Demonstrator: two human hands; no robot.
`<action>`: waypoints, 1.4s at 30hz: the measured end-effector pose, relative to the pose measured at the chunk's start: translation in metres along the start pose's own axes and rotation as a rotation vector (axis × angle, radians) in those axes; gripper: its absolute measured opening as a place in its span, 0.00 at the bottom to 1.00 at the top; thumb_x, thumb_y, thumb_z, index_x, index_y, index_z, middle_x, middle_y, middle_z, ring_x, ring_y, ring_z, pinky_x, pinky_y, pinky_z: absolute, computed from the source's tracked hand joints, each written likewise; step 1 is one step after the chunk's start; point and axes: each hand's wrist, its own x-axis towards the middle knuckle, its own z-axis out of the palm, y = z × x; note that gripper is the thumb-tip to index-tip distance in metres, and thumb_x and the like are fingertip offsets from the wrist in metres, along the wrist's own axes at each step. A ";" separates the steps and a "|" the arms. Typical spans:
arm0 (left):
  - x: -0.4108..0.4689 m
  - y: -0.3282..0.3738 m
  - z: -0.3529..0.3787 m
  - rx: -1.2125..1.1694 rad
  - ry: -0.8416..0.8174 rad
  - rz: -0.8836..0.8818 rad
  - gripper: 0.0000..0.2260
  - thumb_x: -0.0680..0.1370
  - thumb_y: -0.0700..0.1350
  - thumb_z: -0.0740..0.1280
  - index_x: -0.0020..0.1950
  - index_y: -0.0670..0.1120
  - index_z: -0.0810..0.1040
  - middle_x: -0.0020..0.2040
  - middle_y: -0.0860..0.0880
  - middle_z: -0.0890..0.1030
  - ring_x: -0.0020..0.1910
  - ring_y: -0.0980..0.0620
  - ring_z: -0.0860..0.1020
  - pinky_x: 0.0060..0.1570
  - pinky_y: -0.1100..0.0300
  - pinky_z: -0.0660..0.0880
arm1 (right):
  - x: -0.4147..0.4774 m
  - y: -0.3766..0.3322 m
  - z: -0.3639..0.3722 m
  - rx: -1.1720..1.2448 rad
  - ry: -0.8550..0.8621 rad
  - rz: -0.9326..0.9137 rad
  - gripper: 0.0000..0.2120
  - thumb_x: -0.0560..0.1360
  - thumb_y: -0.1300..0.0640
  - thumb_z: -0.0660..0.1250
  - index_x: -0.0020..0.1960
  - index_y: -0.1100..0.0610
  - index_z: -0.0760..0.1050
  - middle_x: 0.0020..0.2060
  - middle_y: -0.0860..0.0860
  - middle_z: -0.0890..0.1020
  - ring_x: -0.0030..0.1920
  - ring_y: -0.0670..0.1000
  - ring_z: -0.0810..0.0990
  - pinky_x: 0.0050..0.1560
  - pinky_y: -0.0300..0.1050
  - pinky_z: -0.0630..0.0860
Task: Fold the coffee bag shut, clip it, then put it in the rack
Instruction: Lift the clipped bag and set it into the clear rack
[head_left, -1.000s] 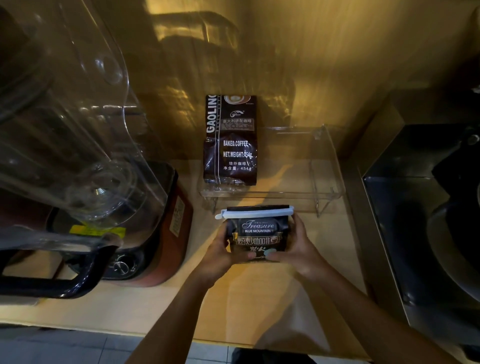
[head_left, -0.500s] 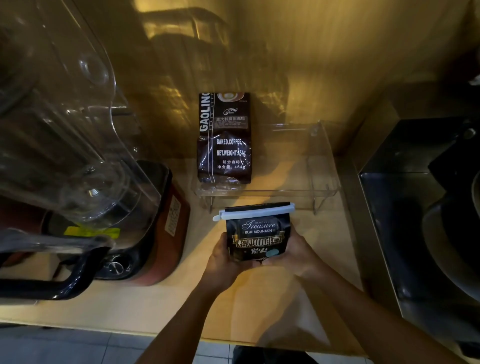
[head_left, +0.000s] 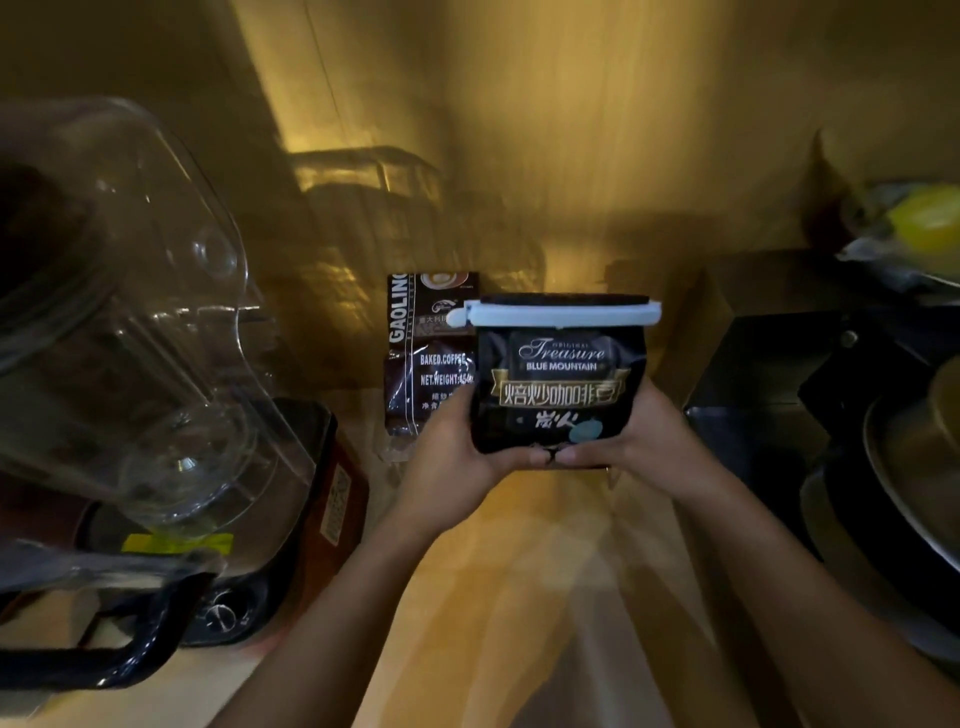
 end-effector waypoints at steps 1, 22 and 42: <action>0.009 0.005 0.000 0.025 0.006 0.020 0.25 0.61 0.52 0.77 0.51 0.63 0.68 0.47 0.64 0.77 0.47 0.69 0.75 0.41 0.74 0.72 | 0.006 -0.005 -0.004 -0.010 0.027 -0.004 0.39 0.54 0.62 0.81 0.59 0.52 0.66 0.53 0.44 0.78 0.52 0.36 0.75 0.49 0.31 0.71; 0.132 0.005 0.048 0.115 0.119 -0.156 0.22 0.71 0.38 0.70 0.61 0.39 0.65 0.58 0.39 0.77 0.56 0.41 0.75 0.52 0.51 0.73 | 0.127 0.038 -0.024 0.085 0.246 0.064 0.42 0.53 0.73 0.76 0.58 0.50 0.63 0.48 0.41 0.75 0.55 0.51 0.74 0.49 0.43 0.74; 0.145 0.000 0.066 0.100 0.113 -0.319 0.27 0.72 0.40 0.66 0.66 0.35 0.57 0.64 0.36 0.70 0.60 0.36 0.71 0.54 0.47 0.72 | 0.135 0.063 -0.011 0.054 0.292 0.108 0.29 0.58 0.68 0.75 0.48 0.41 0.70 0.49 0.48 0.80 0.52 0.53 0.78 0.54 0.59 0.76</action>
